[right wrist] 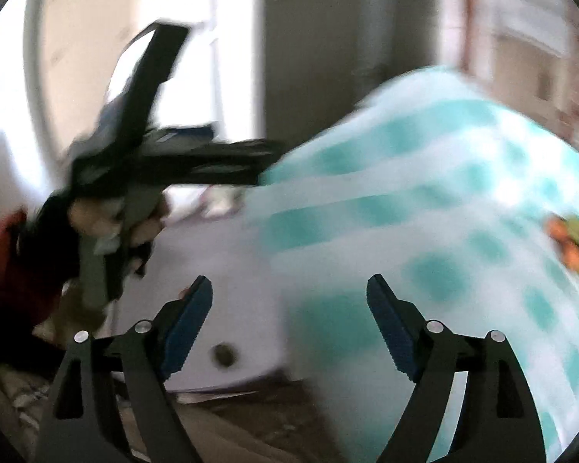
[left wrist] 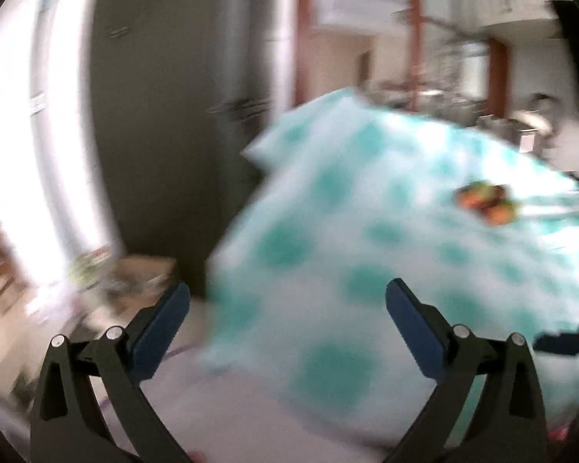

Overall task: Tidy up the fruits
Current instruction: 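Return both open tools to the fruit pile on the table, then grasp the green tomato with the right tool while the left tool grasps a tangerine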

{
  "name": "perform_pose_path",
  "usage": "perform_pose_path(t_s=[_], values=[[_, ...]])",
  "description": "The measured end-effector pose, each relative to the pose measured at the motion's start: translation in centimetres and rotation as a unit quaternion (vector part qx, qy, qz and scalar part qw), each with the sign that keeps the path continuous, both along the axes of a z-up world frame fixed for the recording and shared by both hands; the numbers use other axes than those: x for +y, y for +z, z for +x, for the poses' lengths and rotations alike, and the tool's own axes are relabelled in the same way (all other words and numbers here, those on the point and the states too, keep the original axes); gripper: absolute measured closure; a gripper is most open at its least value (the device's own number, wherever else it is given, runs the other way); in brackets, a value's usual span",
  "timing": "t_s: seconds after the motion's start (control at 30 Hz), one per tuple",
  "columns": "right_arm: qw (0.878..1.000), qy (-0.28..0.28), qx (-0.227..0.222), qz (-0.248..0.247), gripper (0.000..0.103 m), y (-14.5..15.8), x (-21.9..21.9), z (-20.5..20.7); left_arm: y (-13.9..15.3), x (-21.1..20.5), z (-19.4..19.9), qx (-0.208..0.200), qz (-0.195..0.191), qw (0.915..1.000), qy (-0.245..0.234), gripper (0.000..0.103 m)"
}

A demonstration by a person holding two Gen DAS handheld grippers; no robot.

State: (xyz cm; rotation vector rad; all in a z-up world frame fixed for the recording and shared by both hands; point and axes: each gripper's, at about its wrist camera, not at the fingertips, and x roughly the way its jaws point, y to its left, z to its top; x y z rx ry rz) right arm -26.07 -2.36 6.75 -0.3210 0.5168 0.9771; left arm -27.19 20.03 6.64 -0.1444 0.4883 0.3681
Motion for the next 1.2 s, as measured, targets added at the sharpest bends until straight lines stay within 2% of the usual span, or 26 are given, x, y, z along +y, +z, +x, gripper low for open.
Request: perform_pose_path(t_s=[0.03,0.1,0.13,0.2,0.23,0.27,0.3,0.37,0.4,0.43,0.5,0.6,0.67,0.77,0.97,1.1,1.17,1.2], values=[[0.999,-0.039,-0.004,0.011,0.015,0.5,-2.2,1.1,0.8,-0.9,2.2,0.008,-0.014,0.9993,-0.033,0.001],[0.992,-0.123,0.012,0.029,0.015,0.4,-6.9,4.7,0.2,-5.0,5.5,0.031,-0.042,0.9951,-0.084,0.001],[0.984,-0.173,0.033,0.04,0.015,0.3,-9.6,7.3,-0.4,-6.8,8.7,0.043,-0.055,0.9911,-0.113,0.001],[0.97,-0.23,0.056,0.055,0.015,-0.2,-13.3,10.6,-1.3,-10.1,12.5,0.057,-0.058,0.9864,-0.142,0.001],[0.962,-0.259,0.064,0.056,0.015,-0.6,-14.6,12.4,-2.0,-11.9,15.7,0.07,-0.06,0.9824,-0.163,0.001],[0.951,-0.296,0.073,0.05,0.015,-1.5,-16.1,15.8,-3.0,-12.5,18.1,0.082,-0.063,0.9796,-0.172,0.001],[0.944,-0.317,0.077,0.046,0.015,-1.6,-17.1,17.3,-3.8,-13.5,20.2,0.093,-0.067,0.9773,-0.178,0.001],[0.934,-0.346,0.084,0.037,0.015,-2.5,-18.7,21.7,-3.8,-15.4,24.7,0.101,-0.085,0.9726,-0.191,0.001],[0.929,-0.359,0.084,0.026,0.015,-2.8,-19.1,23.7,-5.0,-15.8,25.7,0.103,-0.09,0.9714,-0.194,0.001],[0.928,-0.362,0.088,0.016,0.015,-3.1,-18.9,25.6,-4.9,-16.1,27.8,0.108,-0.099,0.9698,-0.195,0.001],[0.927,-0.362,0.103,0.001,0.016,-4.7,-19.0,29.7,-5.0,-16.1,29.3,0.105,-0.122,0.9669,-0.198,0.001],[0.93,-0.354,0.094,-0.042,0.016,-5.2,-18.0,32.9,-5.9,-15.5,30.1,0.113,-0.157,0.9594,-0.205,0.001],[0.934,-0.336,0.102,-0.061,0.017,-6.2,-17.1,35.8,-5.8,-14.8,29.8,0.096,-0.177,0.9575,-0.206,0.002],[0.941,-0.315,0.099,-0.073,0.017,-6.4,-15.7,38.5,-5.7,-14.6,29.7,0.084,-0.186,0.9576,-0.203,0.002],[0.943,-0.302,0.084,-0.109,0.022,-6.7,-13.2,42.0,-5.5,-14.7,29.6,0.079,-0.19,0.9561,-0.209,0.002],[0.944,-0.302,0.088,-0.099,0.025,-6.6,-12.9,43.6,-5.4,-14.8,29.6,0.076,-0.194,0.9554,-0.209,0.002],[0.946,-0.293,0.11,-0.08,0.031,-6.8,-13.1,44.3,-5.3,-14.9,29.7,0.075,-0.195,0.9553,-0.209,0.002],[0.95,-0.279,0.128,-0.059,0.044,-6.8,-13.3,44.2,-5.4,-14.9,29.7,0.075,-0.196,0.9552,-0.209,0.002]])
